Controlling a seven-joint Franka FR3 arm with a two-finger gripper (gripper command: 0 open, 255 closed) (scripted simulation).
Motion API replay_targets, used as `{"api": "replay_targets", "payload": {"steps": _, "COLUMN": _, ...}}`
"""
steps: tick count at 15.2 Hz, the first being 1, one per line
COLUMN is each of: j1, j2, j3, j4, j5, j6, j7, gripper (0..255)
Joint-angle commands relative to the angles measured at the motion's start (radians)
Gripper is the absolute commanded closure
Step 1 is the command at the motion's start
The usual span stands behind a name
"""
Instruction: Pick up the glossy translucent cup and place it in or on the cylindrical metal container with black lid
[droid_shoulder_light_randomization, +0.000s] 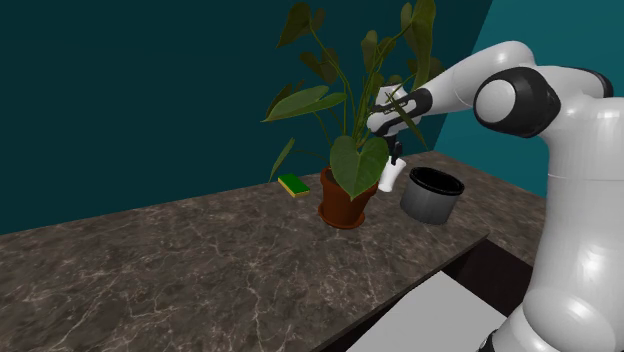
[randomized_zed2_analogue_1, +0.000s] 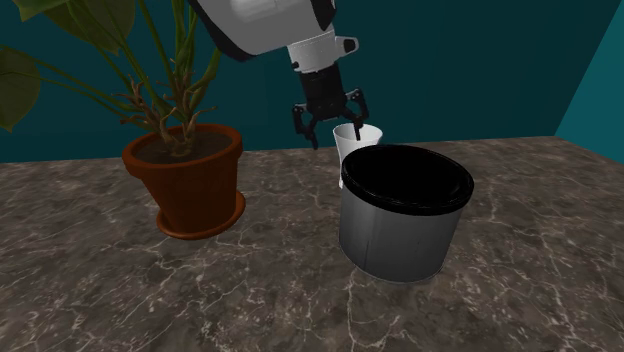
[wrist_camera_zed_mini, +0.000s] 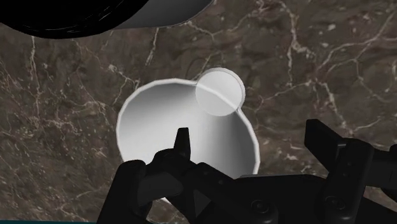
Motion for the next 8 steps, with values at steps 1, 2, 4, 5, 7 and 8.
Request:
{"api": "replay_targets", "payload": {"steps": 1, "j1": -0.001, "j2": 0.002, "j3": 0.000, "j4": -0.001, "j5": 0.000, "j6": 0.003, "j7": -0.001, "gripper": 0}}
{"api": "replay_targets", "payload": {"steps": 2, "j1": -0.001, "j2": 0.002, "j3": 0.000, "j4": -0.001, "j5": 0.000, "j6": 0.003, "j7": -0.001, "gripper": 0}}
{"api": "replay_targets", "payload": {"steps": 4, "j1": -0.001, "j2": 0.002, "j3": 0.000, "j4": -0.001, "j5": 0.000, "j6": 0.003, "j7": -0.001, "gripper": 0}}
{"api": "replay_targets", "payload": {"steps": 5, "j1": -0.001, "j2": 0.002, "j3": 0.000, "j4": 0.000, "j5": 0.000, "j6": 0.003, "j7": -0.001, "gripper": 0}}
{"api": "replay_targets", "payload": {"steps": 7, "j1": -0.001, "j2": 0.002, "j3": 0.000, "j4": 0.000, "j5": 0.000, "j6": 0.003, "j7": -0.001, "gripper": 255}}
{"api": "replay_targets", "payload": {"steps": 8, "j1": -0.001, "j2": 0.002, "j3": 0.000, "j4": 0.000, "j5": 0.000, "j6": 0.003, "j7": -0.001, "gripper": 255}}
